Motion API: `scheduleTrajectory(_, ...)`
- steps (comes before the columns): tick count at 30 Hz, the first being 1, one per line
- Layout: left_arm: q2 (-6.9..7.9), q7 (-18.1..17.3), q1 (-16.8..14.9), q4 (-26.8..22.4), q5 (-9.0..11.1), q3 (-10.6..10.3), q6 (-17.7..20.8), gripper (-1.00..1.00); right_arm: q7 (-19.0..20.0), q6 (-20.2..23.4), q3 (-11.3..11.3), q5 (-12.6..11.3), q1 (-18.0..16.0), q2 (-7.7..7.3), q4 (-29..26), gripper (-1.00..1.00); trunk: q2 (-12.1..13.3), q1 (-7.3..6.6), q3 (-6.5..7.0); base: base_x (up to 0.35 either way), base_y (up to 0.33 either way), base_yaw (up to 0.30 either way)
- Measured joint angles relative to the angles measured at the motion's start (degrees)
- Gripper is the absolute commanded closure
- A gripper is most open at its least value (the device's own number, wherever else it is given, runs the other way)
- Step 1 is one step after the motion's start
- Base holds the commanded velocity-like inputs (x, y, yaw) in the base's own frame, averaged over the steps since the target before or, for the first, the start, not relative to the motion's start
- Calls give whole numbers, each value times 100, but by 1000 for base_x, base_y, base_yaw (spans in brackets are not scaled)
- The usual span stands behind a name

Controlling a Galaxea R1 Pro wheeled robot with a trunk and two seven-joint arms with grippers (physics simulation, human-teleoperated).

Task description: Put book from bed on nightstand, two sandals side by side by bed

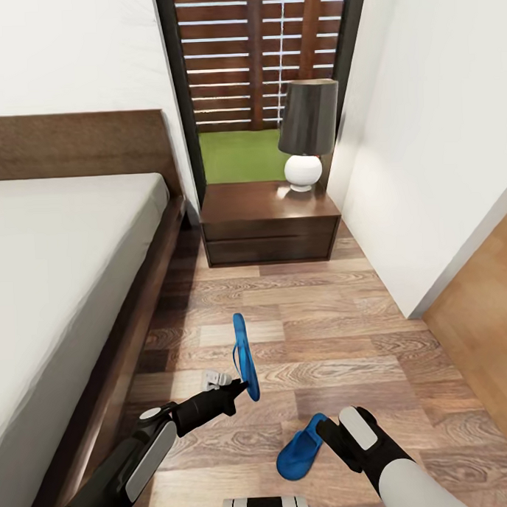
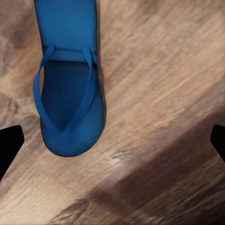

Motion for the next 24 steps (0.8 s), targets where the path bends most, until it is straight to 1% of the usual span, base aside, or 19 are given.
scheduleTrajectory(24, 0, 0, 0, 2, -1, 0, 4, 100, 31, 8, 26, 0, 4, 1, -72, -100, 0, 0, 0, 1, 0, 0)
